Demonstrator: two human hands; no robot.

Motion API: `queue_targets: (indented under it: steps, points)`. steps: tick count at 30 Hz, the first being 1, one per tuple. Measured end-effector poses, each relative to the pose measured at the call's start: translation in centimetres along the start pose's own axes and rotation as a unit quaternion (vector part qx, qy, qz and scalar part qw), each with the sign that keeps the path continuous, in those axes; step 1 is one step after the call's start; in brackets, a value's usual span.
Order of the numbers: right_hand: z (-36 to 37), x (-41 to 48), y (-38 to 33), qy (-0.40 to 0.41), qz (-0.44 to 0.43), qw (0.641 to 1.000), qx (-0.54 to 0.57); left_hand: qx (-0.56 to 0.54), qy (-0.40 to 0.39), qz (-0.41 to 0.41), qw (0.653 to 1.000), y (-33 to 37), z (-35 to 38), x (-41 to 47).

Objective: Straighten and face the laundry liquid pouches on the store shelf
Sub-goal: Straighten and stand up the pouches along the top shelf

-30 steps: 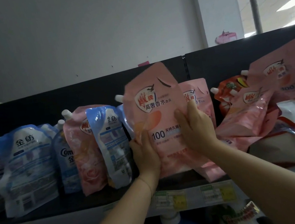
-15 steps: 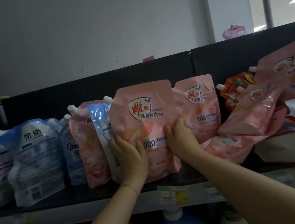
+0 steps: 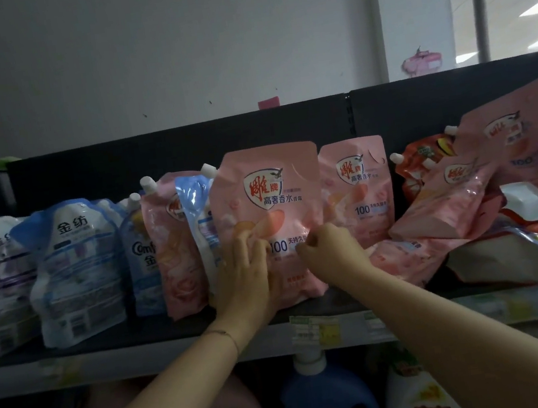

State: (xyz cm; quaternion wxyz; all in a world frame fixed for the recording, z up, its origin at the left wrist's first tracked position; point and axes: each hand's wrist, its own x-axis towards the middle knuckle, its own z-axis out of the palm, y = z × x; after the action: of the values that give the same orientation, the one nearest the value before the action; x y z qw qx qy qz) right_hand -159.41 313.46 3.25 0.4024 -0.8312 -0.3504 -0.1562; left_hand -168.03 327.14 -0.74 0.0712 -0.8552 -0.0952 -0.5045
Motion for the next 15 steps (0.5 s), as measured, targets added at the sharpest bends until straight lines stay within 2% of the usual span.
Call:
queue_targets:
  steps: [4,8,15]
  points:
    - [0.3,-2.7,-0.2,0.009,-0.05,0.996,-0.068,-0.015,-0.039,-0.008,0.999,0.8,-0.6,-0.8]
    - [0.5,-4.3,0.6,0.013,-0.128,0.984,-0.125,-0.023,-0.071,0.026,0.997,1.5,-0.7,-2.1]
    - [-0.7,-4.8,1.3,0.015,-0.153,0.977,-0.151,-0.087,-0.112,0.032,0.989,3.7,-0.4,-2.2]
